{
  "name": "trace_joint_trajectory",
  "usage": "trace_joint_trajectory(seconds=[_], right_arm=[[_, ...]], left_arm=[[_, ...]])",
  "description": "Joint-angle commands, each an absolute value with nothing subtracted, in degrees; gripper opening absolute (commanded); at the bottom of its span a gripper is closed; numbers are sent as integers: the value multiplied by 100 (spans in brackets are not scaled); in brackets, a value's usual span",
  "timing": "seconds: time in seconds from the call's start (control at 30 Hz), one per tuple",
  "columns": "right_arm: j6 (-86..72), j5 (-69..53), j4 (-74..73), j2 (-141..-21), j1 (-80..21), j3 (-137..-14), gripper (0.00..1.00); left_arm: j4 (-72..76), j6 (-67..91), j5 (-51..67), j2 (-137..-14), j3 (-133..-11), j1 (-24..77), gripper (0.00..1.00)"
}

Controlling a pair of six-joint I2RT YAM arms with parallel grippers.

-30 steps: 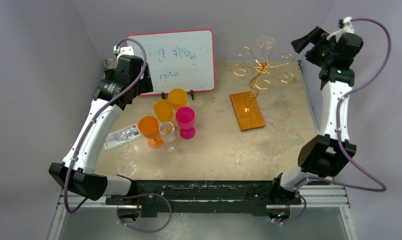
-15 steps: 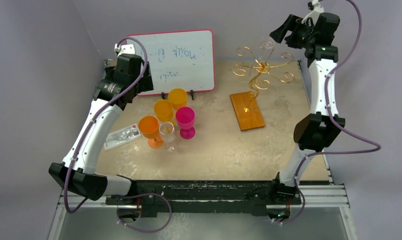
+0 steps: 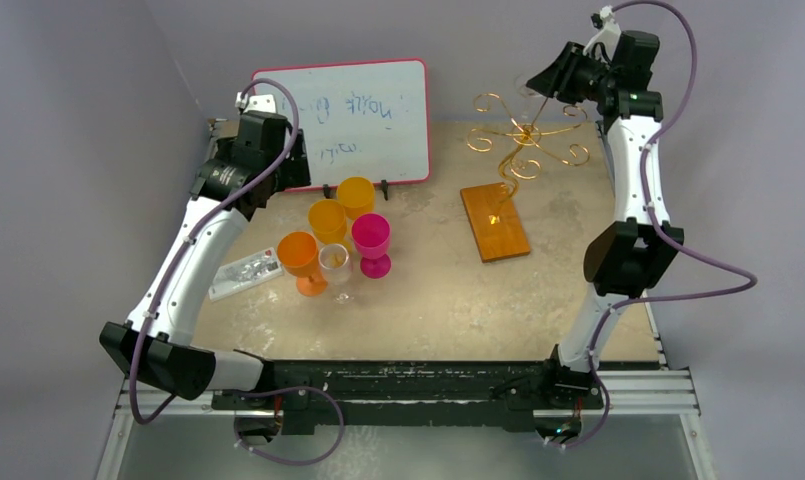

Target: Take the wine glass off the wine glass rack

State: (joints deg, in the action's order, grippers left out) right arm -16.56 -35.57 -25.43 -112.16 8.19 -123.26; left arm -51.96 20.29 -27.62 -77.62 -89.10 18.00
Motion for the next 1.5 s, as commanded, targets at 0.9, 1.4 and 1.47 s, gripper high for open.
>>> trace_joint_trajectory(seconds=[0.9,1.4,1.47], right_arm=[[-2735,-3322,-1696,-10679,809,-11653,34],[-2627,-2703,-1843,-10808,757,-11967,16],[-2666,-2562,-1828,-10795,735,-11985,16]], left_arm=[[-5614,1907,-2681,-7180,-8669,1752,98],[-5905,2171,-2792,-6667,-8415,1752,97],[-5954,2208,-2792,-6616,-8395,1753,97]])
